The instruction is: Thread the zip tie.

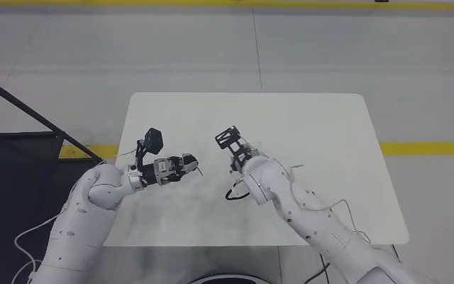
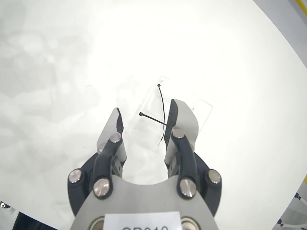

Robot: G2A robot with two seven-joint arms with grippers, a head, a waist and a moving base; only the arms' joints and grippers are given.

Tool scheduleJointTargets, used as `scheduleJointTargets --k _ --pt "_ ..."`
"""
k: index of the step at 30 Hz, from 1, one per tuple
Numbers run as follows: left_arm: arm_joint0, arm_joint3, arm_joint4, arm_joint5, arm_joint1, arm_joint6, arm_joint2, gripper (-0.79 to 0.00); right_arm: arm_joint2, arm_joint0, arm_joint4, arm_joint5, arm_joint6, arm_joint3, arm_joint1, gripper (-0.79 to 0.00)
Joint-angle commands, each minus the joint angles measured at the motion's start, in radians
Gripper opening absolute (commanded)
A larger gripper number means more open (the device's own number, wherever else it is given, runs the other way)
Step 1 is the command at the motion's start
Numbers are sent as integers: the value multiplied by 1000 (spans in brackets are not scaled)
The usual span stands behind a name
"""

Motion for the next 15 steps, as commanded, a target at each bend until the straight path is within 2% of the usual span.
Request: scheduleJointTargets --k 1,9,15 --pt "0 0 0 0 0 0 0 -785 -4 5 0 4 3 10 -8 -493" --pt "0 0 0 0 0 0 0 -785 5 0 -13 14 40 19 -27 -529" --pt "0 0 0 0 0 0 0 -785 19 -5 -16 -2 54 33 -37 -529"
